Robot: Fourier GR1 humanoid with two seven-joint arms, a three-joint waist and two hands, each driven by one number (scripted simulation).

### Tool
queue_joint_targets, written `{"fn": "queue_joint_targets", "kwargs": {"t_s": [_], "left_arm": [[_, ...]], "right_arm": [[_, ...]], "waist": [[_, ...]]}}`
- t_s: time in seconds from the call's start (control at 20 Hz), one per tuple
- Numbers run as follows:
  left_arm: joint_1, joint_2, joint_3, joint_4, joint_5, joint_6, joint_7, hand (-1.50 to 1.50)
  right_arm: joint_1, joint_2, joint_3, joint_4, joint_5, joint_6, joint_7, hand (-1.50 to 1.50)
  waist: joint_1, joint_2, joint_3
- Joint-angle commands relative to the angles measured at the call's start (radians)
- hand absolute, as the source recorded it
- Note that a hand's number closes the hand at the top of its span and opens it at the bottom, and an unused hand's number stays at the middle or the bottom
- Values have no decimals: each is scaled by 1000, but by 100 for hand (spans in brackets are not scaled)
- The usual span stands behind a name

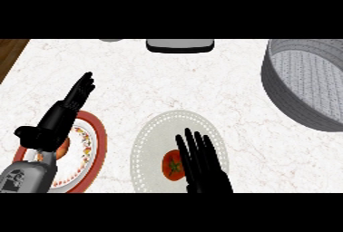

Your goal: Pick the tomato from the placemat and place it in the basket

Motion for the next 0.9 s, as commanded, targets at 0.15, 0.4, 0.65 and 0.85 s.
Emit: {"fn": "queue_joint_targets", "kwargs": {"t_s": [0.15, 0.4, 0.65, 0.85], "left_arm": [[-2, -48, 15, -57, -48, -6, 56, 0], [-19, -60, 37, -58, -46, -31, 93, 0], [-11, -59, 72, -76, -66, -61, 85, 0], [-23, -79, 82, -40, -91, -76, 75, 0]], "right_arm": [[41, 13, 9, 107, 7, -90, -37, -150], [1, 62, 98, 3, 78, 94, 142, -150], [-29, 63, 37, 191, 31, -32, 59, -150], [-129, 63, 26, 213, -16, -7, 120, -150]], "waist": [[0, 0, 0], [0, -1, 0], [2, 0, 0], [3, 1, 0]]}}
